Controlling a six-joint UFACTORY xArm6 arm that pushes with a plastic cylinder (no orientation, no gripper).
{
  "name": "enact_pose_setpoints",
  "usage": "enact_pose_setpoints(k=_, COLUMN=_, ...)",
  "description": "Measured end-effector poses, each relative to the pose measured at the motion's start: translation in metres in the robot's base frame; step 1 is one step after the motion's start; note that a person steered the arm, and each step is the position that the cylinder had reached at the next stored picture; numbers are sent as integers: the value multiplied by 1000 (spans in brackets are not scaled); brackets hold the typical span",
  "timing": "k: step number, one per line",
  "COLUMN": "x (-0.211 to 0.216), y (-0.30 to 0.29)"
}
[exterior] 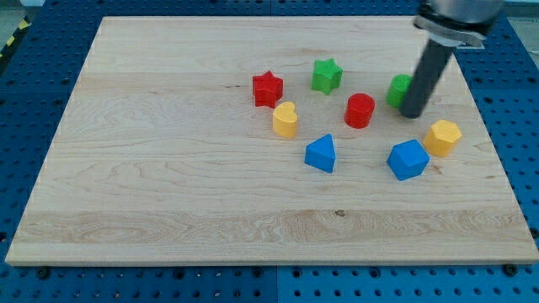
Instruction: Slide the green star vertically to the top side of the red circle
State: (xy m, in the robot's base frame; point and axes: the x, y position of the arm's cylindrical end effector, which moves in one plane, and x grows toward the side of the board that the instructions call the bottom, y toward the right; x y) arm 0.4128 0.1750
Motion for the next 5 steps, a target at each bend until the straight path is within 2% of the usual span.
enact_pose_setpoints(k=3, x=-36, y=-114)
enact_pose_setpoints(k=5, x=-84, y=-118)
